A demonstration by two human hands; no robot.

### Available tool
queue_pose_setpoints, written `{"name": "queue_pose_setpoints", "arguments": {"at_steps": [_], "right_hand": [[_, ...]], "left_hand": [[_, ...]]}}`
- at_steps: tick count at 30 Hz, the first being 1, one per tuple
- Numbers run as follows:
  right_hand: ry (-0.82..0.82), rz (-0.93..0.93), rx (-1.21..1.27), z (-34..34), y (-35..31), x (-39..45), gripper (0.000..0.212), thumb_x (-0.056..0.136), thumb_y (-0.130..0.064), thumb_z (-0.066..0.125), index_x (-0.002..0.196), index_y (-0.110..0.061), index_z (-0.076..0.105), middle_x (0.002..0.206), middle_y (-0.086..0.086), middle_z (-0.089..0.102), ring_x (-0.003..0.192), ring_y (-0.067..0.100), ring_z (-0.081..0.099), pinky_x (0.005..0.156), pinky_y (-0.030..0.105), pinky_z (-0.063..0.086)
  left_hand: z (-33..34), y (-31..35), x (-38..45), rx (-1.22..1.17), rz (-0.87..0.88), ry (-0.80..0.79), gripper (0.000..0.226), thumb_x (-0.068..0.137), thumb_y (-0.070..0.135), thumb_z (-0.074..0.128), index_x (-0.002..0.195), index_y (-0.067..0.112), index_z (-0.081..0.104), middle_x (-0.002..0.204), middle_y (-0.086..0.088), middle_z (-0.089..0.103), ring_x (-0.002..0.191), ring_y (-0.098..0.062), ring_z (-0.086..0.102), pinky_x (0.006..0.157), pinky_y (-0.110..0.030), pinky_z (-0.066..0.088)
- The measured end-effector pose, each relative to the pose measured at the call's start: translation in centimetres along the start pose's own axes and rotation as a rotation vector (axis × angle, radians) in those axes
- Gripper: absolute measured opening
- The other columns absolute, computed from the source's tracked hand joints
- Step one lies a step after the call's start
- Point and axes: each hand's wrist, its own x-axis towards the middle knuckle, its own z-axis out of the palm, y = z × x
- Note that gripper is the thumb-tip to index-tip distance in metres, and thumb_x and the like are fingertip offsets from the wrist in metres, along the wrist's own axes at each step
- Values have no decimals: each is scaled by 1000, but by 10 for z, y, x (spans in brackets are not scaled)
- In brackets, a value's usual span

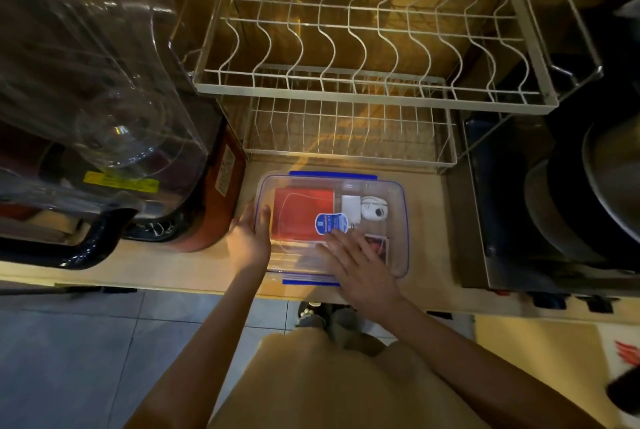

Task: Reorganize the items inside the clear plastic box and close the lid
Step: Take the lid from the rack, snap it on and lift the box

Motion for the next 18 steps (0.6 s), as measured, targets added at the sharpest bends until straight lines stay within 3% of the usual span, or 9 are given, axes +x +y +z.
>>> {"name": "queue_pose_setpoints", "arguments": {"at_steps": [3, 8, 13, 18], "right_hand": [[20, -47, 33, 3, 7, -3, 83, 67, -49, 68, 135, -12, 37, 143, 14, 48, 135, 28, 24, 116, 45, 4], [117, -36, 190, 0, 11, -4, 61, 82, -55, 44, 128, -15, 44, 141, 11, 50, 135, 24, 31, 110, 51, 21], [122, -85, 84, 4, 11, -4, 57, 78, -49, 67, 118, -15, 46, 136, 14, 55, 131, 30, 47, 105, 50, 38], [124, -89, 26, 4, 7, -3, 49, 79, -45, 68, 110, -14, 46, 132, 17, 58, 127, 32, 51, 101, 46, 46]], "left_hand": [[1, 2, 1, 1, 5, 8, 50, 93, 40, 44, 133, 11, 46, 128, -26, 55, 116, -38, 55, 92, -41, 46], [2, 0, 2, 13, 19, 9, 51, 92, 42, 43, 134, 13, 46, 128, -25, 56, 115, -39, 55, 92, -42, 46], [3, -4, 4, 27, 26, 4, 52, 92, 45, 41, 135, 14, 45, 126, -25, 56, 113, -39, 56, 90, -41, 47], [4, -6, 6, 31, 37, 7, 53, 92, 46, 41, 134, 15, 46, 125, -25, 57, 112, -39, 57, 90, -43, 48]]}}
